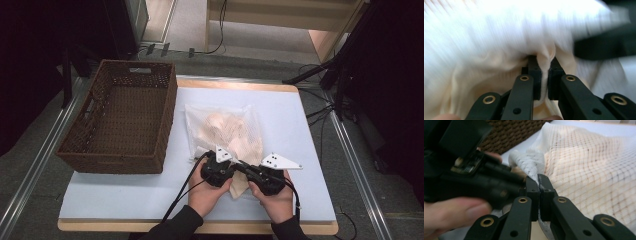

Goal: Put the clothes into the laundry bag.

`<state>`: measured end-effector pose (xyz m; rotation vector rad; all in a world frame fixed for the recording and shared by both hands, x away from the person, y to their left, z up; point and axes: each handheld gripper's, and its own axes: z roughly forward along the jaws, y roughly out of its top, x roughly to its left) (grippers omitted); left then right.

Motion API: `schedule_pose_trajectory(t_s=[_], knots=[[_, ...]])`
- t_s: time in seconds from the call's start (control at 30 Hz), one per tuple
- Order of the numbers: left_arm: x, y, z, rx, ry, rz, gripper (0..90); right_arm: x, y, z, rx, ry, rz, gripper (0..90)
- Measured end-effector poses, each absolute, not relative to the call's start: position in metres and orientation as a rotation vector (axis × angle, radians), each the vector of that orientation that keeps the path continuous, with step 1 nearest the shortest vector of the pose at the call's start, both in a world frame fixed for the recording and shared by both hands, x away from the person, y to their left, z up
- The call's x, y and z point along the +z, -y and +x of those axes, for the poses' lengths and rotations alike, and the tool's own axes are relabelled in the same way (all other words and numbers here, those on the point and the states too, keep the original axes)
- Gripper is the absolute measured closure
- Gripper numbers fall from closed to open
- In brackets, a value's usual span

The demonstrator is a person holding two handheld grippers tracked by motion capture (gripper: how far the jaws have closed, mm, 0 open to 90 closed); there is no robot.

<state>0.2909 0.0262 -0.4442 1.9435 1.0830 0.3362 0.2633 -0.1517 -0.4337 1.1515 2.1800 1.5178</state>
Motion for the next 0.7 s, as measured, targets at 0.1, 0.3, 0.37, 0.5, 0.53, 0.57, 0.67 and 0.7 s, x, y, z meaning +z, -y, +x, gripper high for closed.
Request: schedule_pose_trajectory(t_s=[0.1,0.3,0.37,0.5,0.53,0.57,0.67,0.7], knots=[[-0.452,-0.027,0.303,0.367,-1.151,1.916,82.9,-0.427,0.153,0.260,1.516,-2.164,1.142,89.1],[-0.453,-0.034,0.294,0.285,-1.003,2.022,59.7,-0.437,0.160,0.266,1.493,-2.169,1.205,89.1],[-0.447,-0.041,0.285,0.290,-0.951,2.045,51.7,-0.438,0.161,0.268,1.494,-2.164,1.208,89.0],[-0.442,-0.062,0.272,0.257,-0.951,2.034,45.5,-0.438,0.160,0.269,1.496,-2.160,1.216,89.0],[-0.443,-0.068,0.270,0.251,-0.960,2.036,45.1,-0.439,0.160,0.269,1.495,-2.160,1.215,88.9],[-0.445,-0.072,0.268,0.242,-0.973,2.036,44.8,-0.439,0.160,0.270,1.493,-2.161,1.214,88.9],[-0.458,-0.074,0.267,0.193,-1.022,2.097,43.1,-0.440,0.159,0.270,1.495,-2.163,1.212,88.9],[-0.462,-0.071,0.268,0.184,-1.011,2.120,42.2,-0.440,0.158,0.271,1.494,-2.165,1.219,88.9]])
